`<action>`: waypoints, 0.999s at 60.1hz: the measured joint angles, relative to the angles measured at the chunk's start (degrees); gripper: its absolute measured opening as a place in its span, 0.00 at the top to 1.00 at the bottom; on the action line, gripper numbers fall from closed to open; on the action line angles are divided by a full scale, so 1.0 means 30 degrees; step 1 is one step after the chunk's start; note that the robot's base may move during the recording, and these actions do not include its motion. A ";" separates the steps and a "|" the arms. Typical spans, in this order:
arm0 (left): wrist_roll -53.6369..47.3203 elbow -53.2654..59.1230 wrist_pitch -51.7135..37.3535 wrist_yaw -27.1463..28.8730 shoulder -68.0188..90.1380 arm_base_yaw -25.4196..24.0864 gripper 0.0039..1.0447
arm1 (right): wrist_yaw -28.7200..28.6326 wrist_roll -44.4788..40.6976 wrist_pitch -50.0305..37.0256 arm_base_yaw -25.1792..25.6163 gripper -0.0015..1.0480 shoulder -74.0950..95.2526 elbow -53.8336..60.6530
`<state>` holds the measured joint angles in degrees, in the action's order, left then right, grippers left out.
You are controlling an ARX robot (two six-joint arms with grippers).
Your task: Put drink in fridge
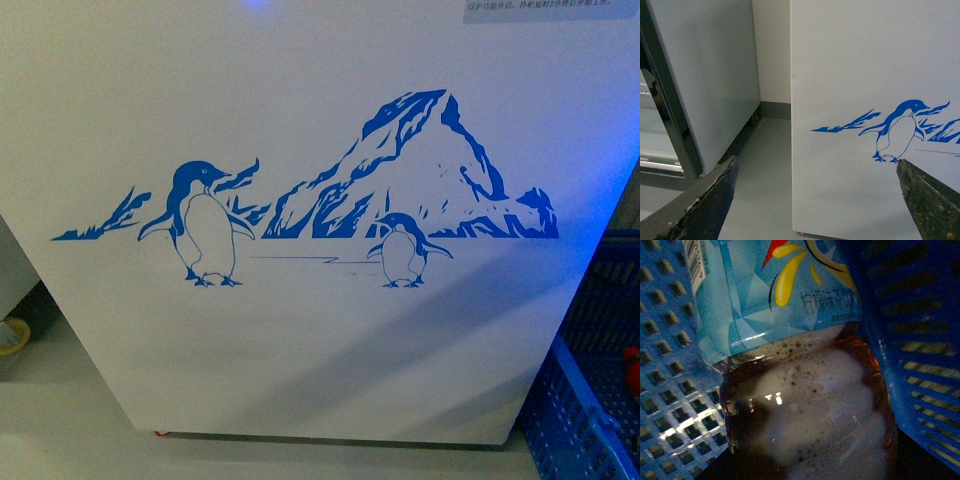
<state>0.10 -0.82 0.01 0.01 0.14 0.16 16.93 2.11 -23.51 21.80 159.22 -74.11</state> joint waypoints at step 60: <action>0.0007 0.0000 0.0000 0.0000 0.0000 0.0000 0.08 | -0.2062 0.3169 0.6900 -0.5748 0.59 -3.8228 1.4790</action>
<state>0.12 -0.82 0.01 0.01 0.14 0.16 10.74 11.62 -2.81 4.56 44.53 -29.74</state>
